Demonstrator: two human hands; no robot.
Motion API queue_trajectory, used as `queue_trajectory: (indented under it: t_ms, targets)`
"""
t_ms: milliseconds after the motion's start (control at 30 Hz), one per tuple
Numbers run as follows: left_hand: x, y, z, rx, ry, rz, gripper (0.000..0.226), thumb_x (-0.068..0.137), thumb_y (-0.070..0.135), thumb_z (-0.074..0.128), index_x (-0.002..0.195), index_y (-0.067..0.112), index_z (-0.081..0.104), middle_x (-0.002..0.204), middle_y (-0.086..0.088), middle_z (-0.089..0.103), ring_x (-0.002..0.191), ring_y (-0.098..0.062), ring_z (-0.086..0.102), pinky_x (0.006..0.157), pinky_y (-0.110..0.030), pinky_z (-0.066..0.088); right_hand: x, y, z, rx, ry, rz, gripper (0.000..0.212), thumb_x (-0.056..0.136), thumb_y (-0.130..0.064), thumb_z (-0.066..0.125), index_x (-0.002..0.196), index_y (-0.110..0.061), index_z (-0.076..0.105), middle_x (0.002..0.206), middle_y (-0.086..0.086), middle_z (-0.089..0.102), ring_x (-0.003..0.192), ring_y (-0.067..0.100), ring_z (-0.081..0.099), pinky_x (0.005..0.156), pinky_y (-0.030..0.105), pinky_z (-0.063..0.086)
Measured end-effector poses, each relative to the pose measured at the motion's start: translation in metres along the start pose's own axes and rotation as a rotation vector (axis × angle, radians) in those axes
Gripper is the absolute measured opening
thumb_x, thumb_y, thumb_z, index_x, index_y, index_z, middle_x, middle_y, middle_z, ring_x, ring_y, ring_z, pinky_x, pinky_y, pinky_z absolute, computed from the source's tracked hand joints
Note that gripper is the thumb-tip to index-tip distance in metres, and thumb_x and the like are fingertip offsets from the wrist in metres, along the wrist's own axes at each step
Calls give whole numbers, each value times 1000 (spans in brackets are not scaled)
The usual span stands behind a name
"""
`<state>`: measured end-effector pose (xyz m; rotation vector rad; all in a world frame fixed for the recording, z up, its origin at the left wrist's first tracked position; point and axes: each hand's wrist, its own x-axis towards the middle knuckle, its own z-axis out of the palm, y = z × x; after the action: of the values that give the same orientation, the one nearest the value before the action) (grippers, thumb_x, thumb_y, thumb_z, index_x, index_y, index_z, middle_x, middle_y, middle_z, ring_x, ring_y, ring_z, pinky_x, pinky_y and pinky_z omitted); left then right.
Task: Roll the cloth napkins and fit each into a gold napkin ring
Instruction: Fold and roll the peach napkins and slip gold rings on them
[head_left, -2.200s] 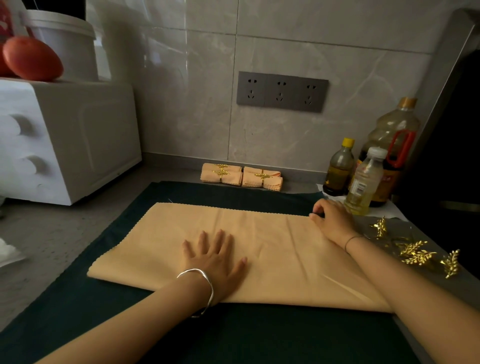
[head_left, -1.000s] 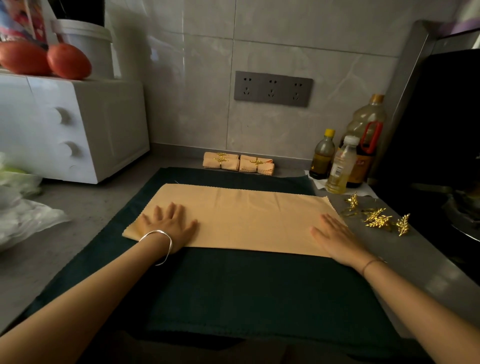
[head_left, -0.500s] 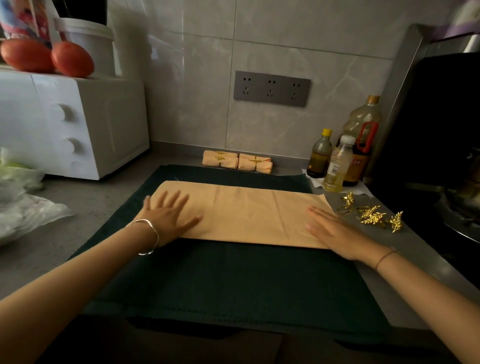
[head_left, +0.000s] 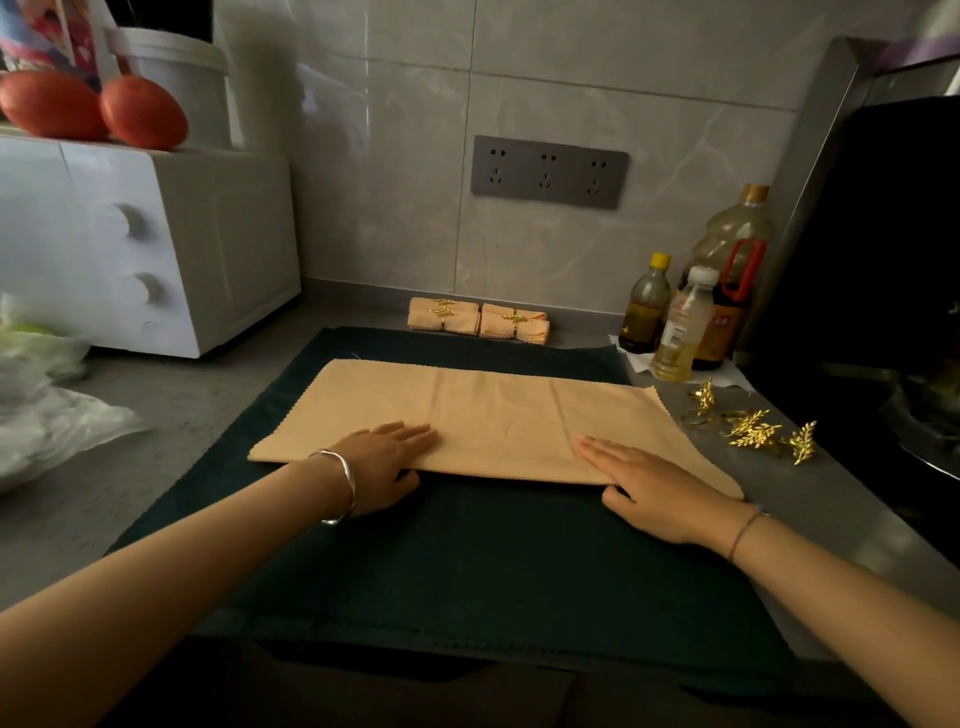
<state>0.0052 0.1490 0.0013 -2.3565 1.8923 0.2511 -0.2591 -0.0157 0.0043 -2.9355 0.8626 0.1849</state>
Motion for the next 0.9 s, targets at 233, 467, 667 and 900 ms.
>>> queue_trajectory:
  t_ms: [233, 467, 667, 900]
  targets:
    - [-2, -6, -11, 74, 23, -14, 56, 100, 19, 38, 148, 32, 14, 154, 3, 23, 141, -18, 24, 114, -33, 22, 3, 14, -12, 108, -6, 25, 46, 102, -21, 31, 147, -29, 25, 153, -8, 26, 139, 9, 26, 112, 20, 15]
    - [-24, -3, -53, -117, -184, 24, 26, 101, 31, 33, 117, 27, 53, 118, 3, 56, 101, -9, 50, 96, -25, 37, -14, 14, -56, 231, -174, -26, 25, 100, -25, 39, 113, -24, 60, 105, -2, 61, 97, 12, 57, 89, 27, 47]
    - [-13, -7, -88, -85, -313, -68, 46, 97, 46, 33, 133, 20, 46, 130, 0, 49, 118, -17, 47, 96, -27, 36, -8, 29, -79, 339, -315, -62, 21, 97, -29, 46, 79, -25, 58, 74, -14, 58, 65, -7, 52, 64, 13, 41]
    - [47, -39, -71, -211, -108, -32, 27, 87, 43, 59, 103, 22, 64, 89, 9, 60, 79, -6, 55, 70, -17, 42, 40, 59, -66, 326, -172, 20, 18, 86, -36, 64, 94, -21, 68, 91, -4, 71, 82, 8, 65, 71, 18, 49]
